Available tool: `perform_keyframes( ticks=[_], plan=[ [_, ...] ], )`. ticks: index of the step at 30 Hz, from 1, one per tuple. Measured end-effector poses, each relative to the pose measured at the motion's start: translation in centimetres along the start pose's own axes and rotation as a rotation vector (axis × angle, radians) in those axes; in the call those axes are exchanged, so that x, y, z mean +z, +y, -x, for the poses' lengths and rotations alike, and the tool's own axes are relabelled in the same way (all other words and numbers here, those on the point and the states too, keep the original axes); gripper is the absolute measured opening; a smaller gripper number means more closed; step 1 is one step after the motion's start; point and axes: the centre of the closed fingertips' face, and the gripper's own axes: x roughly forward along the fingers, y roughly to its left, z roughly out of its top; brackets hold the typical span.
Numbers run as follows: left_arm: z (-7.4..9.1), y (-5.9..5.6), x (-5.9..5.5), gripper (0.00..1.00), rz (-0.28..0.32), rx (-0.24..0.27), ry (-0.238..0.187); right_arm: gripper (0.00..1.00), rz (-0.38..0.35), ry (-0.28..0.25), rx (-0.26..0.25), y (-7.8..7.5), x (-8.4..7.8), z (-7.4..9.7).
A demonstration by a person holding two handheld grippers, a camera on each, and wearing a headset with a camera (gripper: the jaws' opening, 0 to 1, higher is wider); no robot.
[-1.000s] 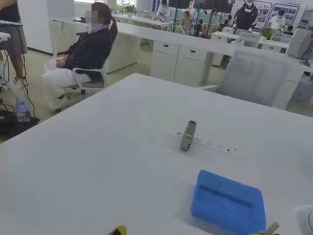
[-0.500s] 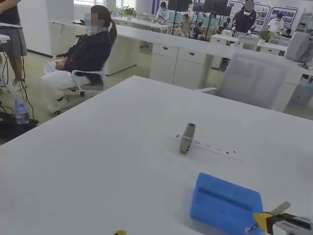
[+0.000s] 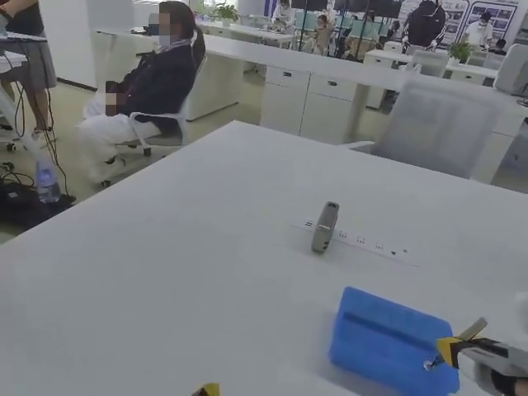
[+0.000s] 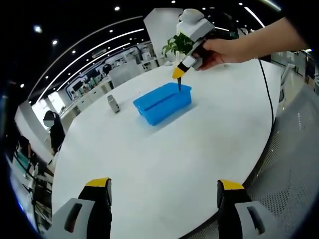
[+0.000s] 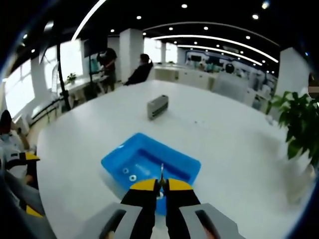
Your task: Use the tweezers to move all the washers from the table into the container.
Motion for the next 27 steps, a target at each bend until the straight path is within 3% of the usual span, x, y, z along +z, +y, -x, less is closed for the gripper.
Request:
perform_keyframes(
  ticks=[8, 12, 14, 20, 27],
  plan=[
    [0.0, -0.2, -0.1, 0.89, 0.001, -0.008, 0.006, 0.02, -0.007, 0.05, 0.009, -0.2, -2.2, -2.1],
    [0.0, -0.2, 0.0, 0.89, 0.001, -0.01, 0.001, 0.02, -0.012, 0.056, 0.01, -0.5, -2.4, -2.9],
    [0.0, -0.2, -0.1, 0.88, 0.004, -0.011, 0.004, 0.02, -0.005, 0.061, 0.006, 0.3, -2.5, -2.4],
    [0.0, -0.5, -0.2, 0.88, -0.001, -0.019, 0.01, 0.02, -0.015, 0.082, 0.015, -0.3, -3.1, -3.6],
    [0.0, -0.6, -0.2, 0.86, 0.001, -0.026, 0.012, 0.03, -0.017, 0.076, 0.023, -0.2, -3.0, -3.3]
  ],
)
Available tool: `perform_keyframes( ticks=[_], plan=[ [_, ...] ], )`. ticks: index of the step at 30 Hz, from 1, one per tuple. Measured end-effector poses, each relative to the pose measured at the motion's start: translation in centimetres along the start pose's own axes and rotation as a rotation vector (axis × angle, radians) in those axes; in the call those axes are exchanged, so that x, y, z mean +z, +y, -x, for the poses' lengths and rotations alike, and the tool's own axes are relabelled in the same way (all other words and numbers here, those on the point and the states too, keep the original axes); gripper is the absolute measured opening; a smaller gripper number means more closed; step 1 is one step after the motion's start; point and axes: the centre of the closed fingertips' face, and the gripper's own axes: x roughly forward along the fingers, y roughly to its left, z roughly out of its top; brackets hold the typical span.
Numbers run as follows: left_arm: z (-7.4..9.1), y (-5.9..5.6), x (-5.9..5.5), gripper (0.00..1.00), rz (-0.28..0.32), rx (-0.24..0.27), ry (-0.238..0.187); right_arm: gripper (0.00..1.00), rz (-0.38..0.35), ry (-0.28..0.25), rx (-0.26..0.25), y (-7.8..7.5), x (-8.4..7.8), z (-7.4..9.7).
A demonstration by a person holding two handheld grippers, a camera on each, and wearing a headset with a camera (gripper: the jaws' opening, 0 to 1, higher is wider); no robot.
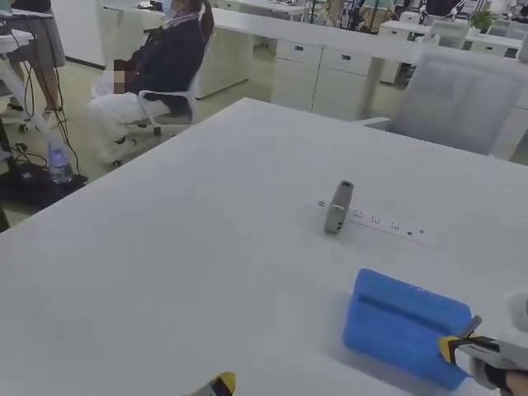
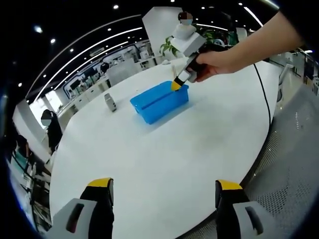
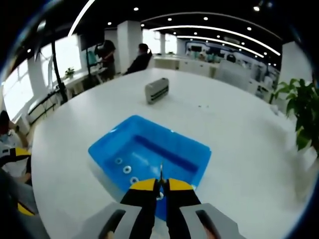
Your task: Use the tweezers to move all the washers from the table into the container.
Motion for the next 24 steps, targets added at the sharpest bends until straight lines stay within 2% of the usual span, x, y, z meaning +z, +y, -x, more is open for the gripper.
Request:
perform_keyframes(
  ticks=[3, 6, 7, 10, 12, 13, 15, 16, 18, 21, 24],
  plan=[
    [0.2, 0.2, 0.3, 0.85, 0.002, 0.011, -0.017, 0.03, 0.017, -0.012, 0.007, -0.1, 0.2, -0.1],
    [0.2, 0.4, 0.2, 0.82, 0.017, 0.011, -0.013, 0.03, -0.007, -0.071, 0.006, -0.3, 1.3, 0.9],
    [0.2, 0.5, 0.3, 0.82, 0.015, 0.017, -0.017, 0.03, -0.01, -0.071, 0.009, -0.4, 1.4, 1.2],
    [0.6, 0.5, 0.8, 0.77, 0.02, 0.017, -0.049, 0.03, 0.001, -0.093, 0.026, 0.3, 2.0, 2.6],
    [0.8, 0.3, 1.4, 0.74, 0.055, -0.01, -0.081, 0.03, 0.018, -0.116, 0.04, 0.9, 2.3, 3.6],
    [0.9, 0.2, 1.6, 0.73, 0.074, -0.023, -0.092, 0.03, 0.021, -0.147, 0.062, 1.5, 2.8, 4.3],
    [1.2, 0.1, 2.3, 0.71, 0.111, -0.051, -0.128, 0.03, 0.02, -0.169, 0.1, 2.7, 3.0, 5.5],
    [1.3, 0.0, 2.4, 0.69, 0.135, -0.072, -0.134, 0.03, 0.021, -0.182, 0.119, 3.3, 3.1, 6.2],
    [1.3, -0.1, 2.4, 0.67, 0.139, -0.091, -0.128, 0.03, 0.018, -0.208, 0.181, 4.9, 3.1, 7.4],
    [1.8, -0.7, 3.1, 0.63, 0.145, -0.133, -0.153, 0.03, 0.064, -0.206, 0.242, 6.8, 2.5, 9.2],
    [2.4, -1.3, 4.5, 0.54, 0.101, -0.177, -0.181, 0.03, 0.103, -0.178, 0.31, 8.8, 1.8, 10.8]
  ],
)
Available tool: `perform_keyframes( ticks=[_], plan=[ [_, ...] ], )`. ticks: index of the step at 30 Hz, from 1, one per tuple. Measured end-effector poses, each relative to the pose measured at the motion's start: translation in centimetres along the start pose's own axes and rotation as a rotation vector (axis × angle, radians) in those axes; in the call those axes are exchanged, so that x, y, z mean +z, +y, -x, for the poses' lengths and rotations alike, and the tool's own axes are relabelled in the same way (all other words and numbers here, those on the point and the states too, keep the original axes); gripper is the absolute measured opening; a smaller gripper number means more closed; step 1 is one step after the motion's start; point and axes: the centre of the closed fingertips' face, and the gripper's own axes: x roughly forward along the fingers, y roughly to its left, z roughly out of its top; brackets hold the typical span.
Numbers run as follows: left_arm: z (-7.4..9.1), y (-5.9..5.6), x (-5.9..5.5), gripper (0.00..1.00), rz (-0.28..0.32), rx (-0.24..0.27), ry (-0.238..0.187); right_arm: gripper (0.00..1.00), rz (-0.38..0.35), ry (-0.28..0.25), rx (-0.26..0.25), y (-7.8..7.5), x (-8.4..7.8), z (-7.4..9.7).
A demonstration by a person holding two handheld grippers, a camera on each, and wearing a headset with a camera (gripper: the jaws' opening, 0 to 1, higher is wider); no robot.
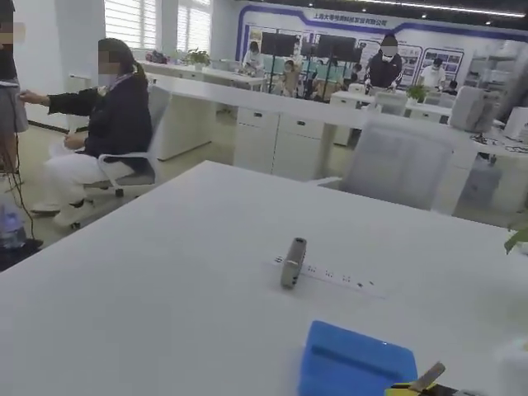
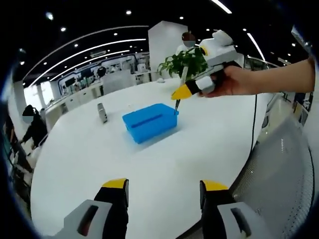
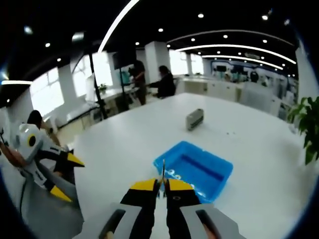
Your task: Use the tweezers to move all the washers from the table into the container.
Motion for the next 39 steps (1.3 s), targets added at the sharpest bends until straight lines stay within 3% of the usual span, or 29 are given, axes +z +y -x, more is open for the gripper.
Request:
perform_keyframes(
  ticks=[2, 6, 11, 12, 14, 17, 23, 28, 30, 33, 39],
  plan=[
    [0.0, -0.4, 1.3, 0.46, -0.029, -0.027, -0.021, 0.03, -0.001, 0.002, 0.049, 1.5, 0.1, 0.7],
    [0.0, -1.5, 3.8, 0.36, -0.052, -0.087, -0.077, 0.03, 0.002, -0.004, 0.071, 3.4, -0.3, 1.6],
    [0.3, -3.5, 6.8, 0.3, -0.025, -0.218, -0.145, 0.03, 0.041, 0.065, 0.164, 6.0, -2.0, 2.0],
    [0.2, -3.7, 7.0, 0.29, -0.024, -0.241, -0.133, 0.03, 0.058, 0.085, 0.171, 6.4, -2.4, 2.2],
    [-0.1, -4.0, 7.2, 0.29, -0.036, -0.254, -0.123, 0.03, 0.07, 0.066, 0.164, 6.9, -2.3, 2.3],
    [-0.3, -4.9, 7.4, 0.24, -0.072, -0.296, -0.11, 0.03, 0.049, 0.088, 0.212, 8.0, -2.8, 2.3],
    [-0.1, -6.3, 9.2, 0.19, -0.062, -0.39, -0.14, 0.03, 0.175, 0.18, 0.283, 9.4, -4.4, 2.5],
    [-0.5, -6.8, 10.4, 0.15, -0.038, -0.469, -0.154, 0.03, 0.185, 0.23, 0.37, 10.8, -4.9, 2.4],
    [-0.7, -6.9, 10.5, 0.11, -0.032, -0.492, -0.151, 0.03, 0.183, 0.261, 0.383, 10.8, -5.3, 2.3],
    [-1.0, -7.1, 10.2, 0.06, -0.035, -0.524, -0.139, 0.03, 0.235, 0.284, 0.407, 11.2, -5.7, 2.1],
    [-1.7, -7.4, 9.8, 0.04, -0.1, -0.576, -0.11, 0.03, 0.296, 0.369, 0.454, 11.9, -6.8, 1.7]
  ],
)
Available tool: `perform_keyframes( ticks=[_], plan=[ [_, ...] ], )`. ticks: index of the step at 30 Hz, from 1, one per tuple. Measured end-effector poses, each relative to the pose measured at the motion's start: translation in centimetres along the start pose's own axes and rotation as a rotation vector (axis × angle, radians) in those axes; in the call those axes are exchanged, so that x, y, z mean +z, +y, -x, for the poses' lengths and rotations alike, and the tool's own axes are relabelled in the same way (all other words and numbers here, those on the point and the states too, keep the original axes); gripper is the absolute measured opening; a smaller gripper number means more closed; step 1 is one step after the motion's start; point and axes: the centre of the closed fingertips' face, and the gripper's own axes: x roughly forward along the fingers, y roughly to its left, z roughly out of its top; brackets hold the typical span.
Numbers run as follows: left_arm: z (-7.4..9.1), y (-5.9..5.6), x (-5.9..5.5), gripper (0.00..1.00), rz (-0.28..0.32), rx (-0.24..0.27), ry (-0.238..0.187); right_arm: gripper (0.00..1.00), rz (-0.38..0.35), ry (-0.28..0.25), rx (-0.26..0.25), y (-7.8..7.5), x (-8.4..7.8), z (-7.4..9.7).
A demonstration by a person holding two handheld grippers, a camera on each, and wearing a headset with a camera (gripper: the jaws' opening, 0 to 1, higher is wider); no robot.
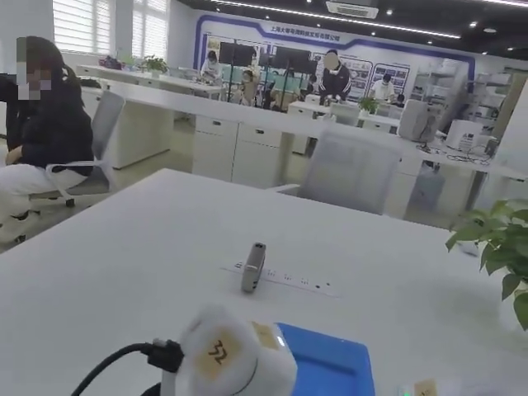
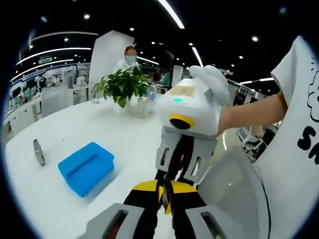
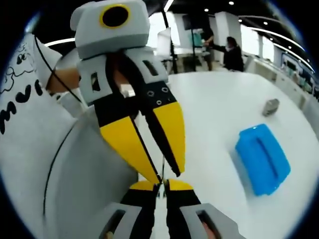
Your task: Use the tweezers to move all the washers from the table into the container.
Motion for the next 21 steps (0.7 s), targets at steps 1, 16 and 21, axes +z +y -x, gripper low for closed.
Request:
perform_keyframes(
  ticks=[1, 16, 21],
  plan=[
    [-0.1, 0.1, -0.1, 0.02, -0.015, -0.007, 0.012, 0.03, 0.008, 0.014, 0.006, 0.0, -0.2, -0.2],
    [-1.7, 1.7, -1.8, 0.0, -0.255, -0.038, 0.128, 0.05, 0.063, 0.144, -0.101, -4.4, -2.8, -0.2],
    [-2.2, 3.7, -3.3, 0.0, -0.28, -0.004, 0.181, 0.04, 0.128, 0.201, -0.112, -5.9, -3.9, -0.8]
  ],
)
